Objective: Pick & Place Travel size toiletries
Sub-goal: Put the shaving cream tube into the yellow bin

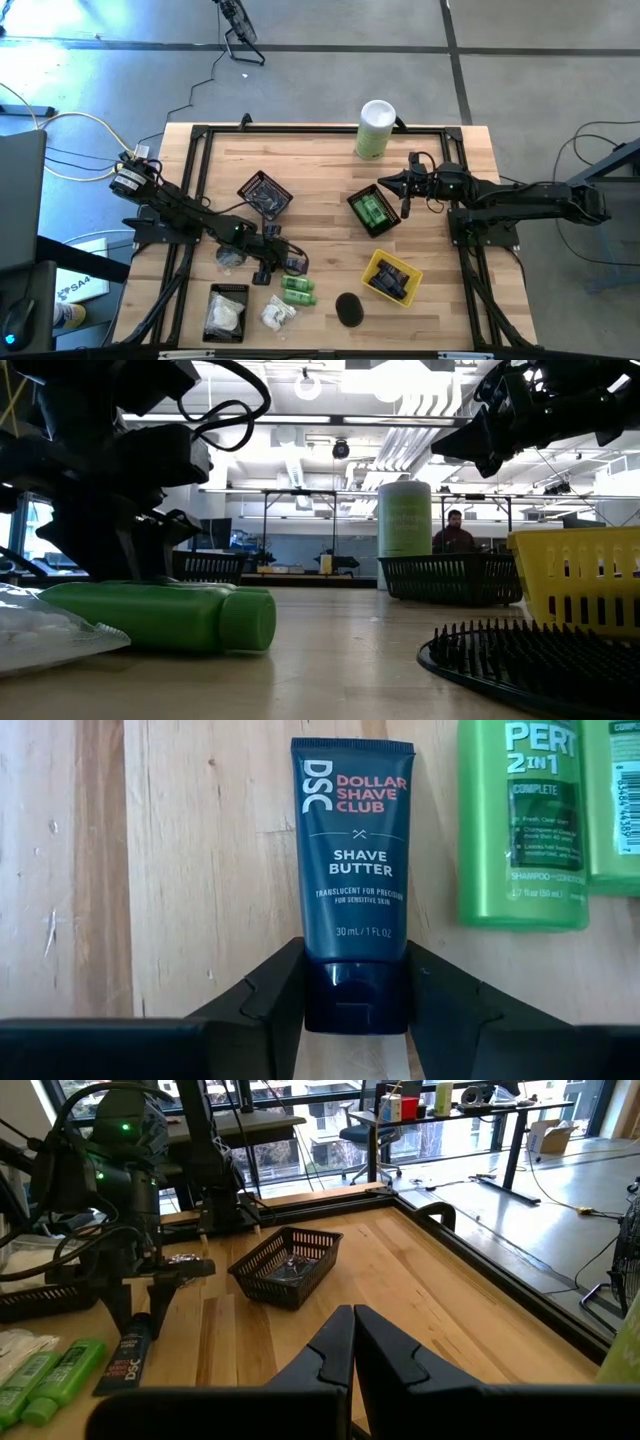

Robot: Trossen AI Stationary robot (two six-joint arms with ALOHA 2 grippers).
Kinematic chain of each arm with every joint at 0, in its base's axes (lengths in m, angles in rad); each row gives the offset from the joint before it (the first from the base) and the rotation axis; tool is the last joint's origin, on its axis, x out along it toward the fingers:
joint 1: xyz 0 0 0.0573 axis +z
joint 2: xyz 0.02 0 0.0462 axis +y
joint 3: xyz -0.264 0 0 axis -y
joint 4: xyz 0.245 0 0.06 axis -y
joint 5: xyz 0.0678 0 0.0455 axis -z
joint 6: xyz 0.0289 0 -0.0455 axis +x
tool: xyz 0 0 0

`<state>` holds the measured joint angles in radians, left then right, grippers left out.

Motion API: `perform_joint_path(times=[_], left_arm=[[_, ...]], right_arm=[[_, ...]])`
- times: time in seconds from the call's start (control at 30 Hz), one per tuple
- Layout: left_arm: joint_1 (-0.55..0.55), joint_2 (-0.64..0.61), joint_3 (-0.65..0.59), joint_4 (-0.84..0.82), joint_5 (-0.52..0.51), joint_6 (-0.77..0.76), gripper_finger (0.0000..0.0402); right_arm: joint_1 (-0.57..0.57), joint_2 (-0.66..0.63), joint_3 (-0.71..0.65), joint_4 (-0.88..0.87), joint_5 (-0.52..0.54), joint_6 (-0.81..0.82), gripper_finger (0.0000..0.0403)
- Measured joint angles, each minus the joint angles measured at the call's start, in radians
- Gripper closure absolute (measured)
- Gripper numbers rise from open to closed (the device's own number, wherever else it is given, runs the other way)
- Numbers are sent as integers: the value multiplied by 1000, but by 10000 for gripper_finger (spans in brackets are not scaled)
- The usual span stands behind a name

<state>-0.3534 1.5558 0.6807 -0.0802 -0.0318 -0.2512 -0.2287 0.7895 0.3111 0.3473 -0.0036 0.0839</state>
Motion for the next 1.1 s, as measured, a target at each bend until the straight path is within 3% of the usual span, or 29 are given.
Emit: perform_joint_path(times=[0.2,0.43,0.8,1.1], left_arm=[[0,-28,0,-8,-5,16,259],[0,-103,0,-88,-79,22,259],[2,-263,0,-188,-347,123,259],[120,-374,0,-188,-379,150,259]], right_arm=[[0,0,0,0,0,0,398],[0,0,0,1,0,0,398],[0,0,0,10,-6,0,398],[0,0,0,99,-111,79,398]])
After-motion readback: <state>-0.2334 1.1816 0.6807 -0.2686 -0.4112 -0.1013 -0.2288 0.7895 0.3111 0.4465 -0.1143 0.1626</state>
